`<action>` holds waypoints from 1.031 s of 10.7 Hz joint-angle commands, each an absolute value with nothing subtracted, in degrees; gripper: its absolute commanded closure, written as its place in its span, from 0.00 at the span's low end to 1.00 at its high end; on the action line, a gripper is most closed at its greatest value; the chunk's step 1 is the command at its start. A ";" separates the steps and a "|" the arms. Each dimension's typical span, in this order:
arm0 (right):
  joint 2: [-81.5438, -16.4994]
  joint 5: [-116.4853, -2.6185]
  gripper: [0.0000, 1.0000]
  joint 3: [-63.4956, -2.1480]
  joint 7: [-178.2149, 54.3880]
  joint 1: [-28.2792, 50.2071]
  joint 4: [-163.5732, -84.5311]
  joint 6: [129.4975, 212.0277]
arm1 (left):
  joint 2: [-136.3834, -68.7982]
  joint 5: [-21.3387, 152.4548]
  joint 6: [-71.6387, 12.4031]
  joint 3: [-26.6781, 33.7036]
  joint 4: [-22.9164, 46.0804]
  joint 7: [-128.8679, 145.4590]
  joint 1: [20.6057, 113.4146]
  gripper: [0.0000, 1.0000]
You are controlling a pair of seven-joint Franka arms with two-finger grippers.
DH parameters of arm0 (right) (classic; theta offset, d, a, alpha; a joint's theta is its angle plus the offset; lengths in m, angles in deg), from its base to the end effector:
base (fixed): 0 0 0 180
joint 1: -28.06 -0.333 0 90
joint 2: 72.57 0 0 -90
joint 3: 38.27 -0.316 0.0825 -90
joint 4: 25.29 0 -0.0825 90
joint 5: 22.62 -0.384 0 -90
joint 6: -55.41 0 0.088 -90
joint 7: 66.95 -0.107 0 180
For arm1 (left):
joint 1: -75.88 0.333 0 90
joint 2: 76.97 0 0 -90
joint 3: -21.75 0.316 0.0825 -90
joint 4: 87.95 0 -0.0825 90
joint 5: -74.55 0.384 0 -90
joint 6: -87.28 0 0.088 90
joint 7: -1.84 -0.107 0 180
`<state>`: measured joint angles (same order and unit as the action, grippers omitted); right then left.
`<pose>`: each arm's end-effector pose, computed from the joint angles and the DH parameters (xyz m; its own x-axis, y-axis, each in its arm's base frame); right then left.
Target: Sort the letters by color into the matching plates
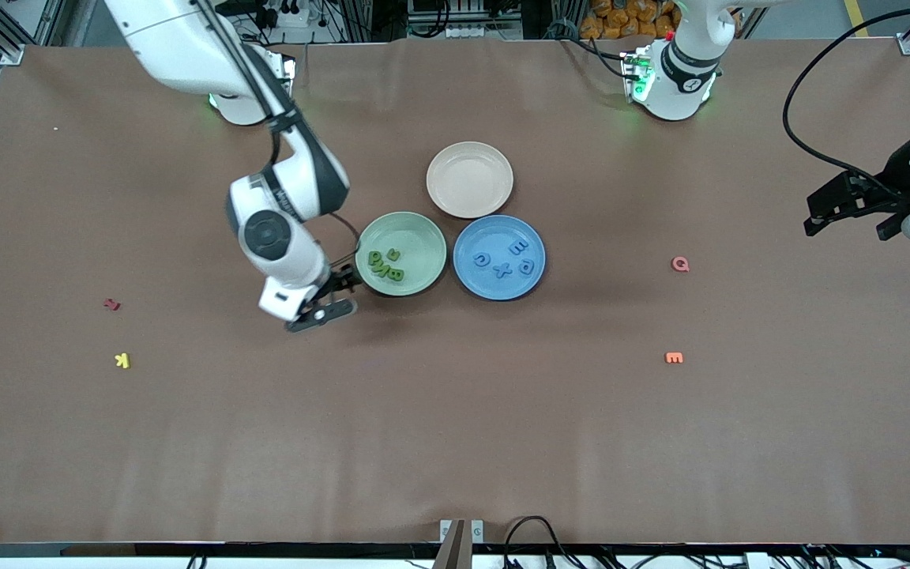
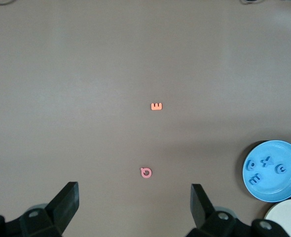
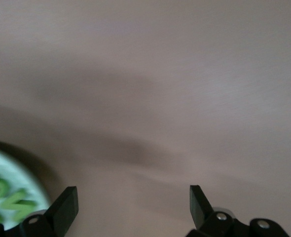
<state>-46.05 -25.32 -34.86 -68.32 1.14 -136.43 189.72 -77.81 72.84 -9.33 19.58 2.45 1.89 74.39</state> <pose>0.5642 0.2477 0.2391 0.9350 0.3499 -0.0575 0.3503 -0.9366 -0.0038 0.5691 -0.0391 0.6237 0.9939 -0.0592 0.0935 -0.0623 -0.9976 0.0305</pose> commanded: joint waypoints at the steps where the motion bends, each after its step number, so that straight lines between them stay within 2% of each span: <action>1: -45.51 -24.64 0.00 -31.70 -58.10 5.20 -134.54 189.18 | -78.11 72.71 -9.66 19.38 1.69 0.97 74.57 0.00; 5: -45.24 -24.73 0.00 -24.75 -52.18 8.97 -134.10 189.26 | -78.72 72.88 -9.92 19.73 1.26 2.89 74.39 0.00; 11: -44.97 -24.99 0.00 -24.56 -51.48 22.51 -131.29 189.09 | -79.17 74.29 -9.84 19.99 0.90 7.03 74.39 0.00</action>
<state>-45.09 -25.13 -23.85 -51.80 19.12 -133.39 189.73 -78.60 73.17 -9.95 20.10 2.18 5.46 74.62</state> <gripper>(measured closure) 0.000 0.000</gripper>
